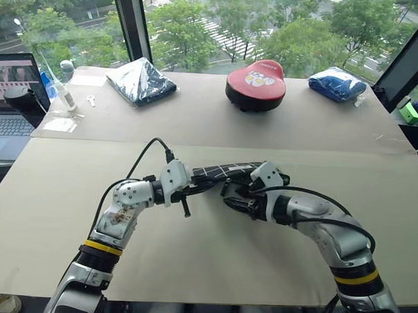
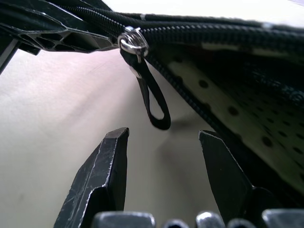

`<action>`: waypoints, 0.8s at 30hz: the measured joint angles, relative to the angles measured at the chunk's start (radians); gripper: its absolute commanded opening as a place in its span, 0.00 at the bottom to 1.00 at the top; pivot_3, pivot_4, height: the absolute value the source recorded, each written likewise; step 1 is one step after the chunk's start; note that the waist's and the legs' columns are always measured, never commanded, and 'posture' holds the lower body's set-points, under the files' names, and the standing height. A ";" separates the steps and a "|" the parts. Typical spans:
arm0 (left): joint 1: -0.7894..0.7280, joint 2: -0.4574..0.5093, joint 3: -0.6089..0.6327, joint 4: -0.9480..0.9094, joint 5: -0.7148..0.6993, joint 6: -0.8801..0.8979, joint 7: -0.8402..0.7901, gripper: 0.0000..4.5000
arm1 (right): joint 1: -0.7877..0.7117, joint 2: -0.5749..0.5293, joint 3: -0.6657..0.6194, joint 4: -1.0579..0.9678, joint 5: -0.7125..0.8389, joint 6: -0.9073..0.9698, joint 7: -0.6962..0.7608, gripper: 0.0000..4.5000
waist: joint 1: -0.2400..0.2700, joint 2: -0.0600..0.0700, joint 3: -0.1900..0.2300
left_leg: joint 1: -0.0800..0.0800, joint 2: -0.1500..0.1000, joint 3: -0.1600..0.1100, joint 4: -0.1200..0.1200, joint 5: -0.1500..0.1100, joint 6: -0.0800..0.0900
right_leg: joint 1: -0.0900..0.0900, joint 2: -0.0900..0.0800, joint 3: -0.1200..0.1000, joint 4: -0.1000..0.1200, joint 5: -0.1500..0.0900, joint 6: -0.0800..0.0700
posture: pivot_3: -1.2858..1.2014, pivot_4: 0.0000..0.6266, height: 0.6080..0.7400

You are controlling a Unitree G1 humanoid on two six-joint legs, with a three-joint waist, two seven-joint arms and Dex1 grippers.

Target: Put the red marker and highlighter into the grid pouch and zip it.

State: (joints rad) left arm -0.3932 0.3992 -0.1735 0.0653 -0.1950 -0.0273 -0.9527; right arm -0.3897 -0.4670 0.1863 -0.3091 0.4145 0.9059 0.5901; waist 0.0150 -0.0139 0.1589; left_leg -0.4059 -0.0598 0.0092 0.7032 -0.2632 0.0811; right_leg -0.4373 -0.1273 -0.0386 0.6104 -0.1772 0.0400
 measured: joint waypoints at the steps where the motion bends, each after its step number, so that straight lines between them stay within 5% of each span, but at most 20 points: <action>1: 0.000 0.000 0.000 0.000 0.000 0.000 0.000 0.00 | -0.010 0.006 0.003 0.009 -0.003 -0.001 -0.001 0.59 | -0.001 0.000 0.000 | 0.000 0.000 0.000 0.000 0.000 0.000 | 0.000 0.000 0.000 0.000 0.000 0.000 | 0.52 0.24 1.00; 8: 0.000 -0.001 0.000 0.000 0.000 0.000 0.002 0.00 | -0.091 0.051 0.036 0.062 -0.030 -0.020 0.000 0.59 | -0.004 0.000 0.000 | 0.000 0.000 0.000 0.000 0.000 0.000 | 0.000 0.001 0.000 0.000 0.000 0.000 | 0.52 0.24 1.00; 16: 0.000 -0.001 0.000 0.000 0.000 0.000 0.004 0.00 | -0.096 0.041 0.012 0.064 -0.027 -0.029 0.039 0.05 | -0.003 0.000 0.000 | 0.000 0.000 0.000 0.000 0.000 0.000 | 0.000 0.001 0.000 0.000 0.000 0.000 | 0.52 0.24 1.00; 24: 0.000 -0.001 0.000 0.000 0.000 0.000 0.009 0.00 | -0.065 0.015 -0.019 0.028 0.003 -0.029 0.066 0.02 | -0.003 0.000 0.000 | 0.000 0.000 0.000 0.000 0.000 0.000 | 0.000 0.001 0.000 0.000 0.000 0.000 | 0.52 0.24 1.00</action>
State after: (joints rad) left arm -0.3937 0.3980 -0.1732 0.0649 -0.1950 -0.0273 -0.9439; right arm -0.4545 -0.4516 0.1672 -0.2810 0.4179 0.8772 0.6562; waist 0.0120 -0.0139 0.1588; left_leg -0.4057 -0.0595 0.0093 0.7028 -0.2634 0.0815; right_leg -0.4376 -0.1259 -0.0385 0.6107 -0.1772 0.0400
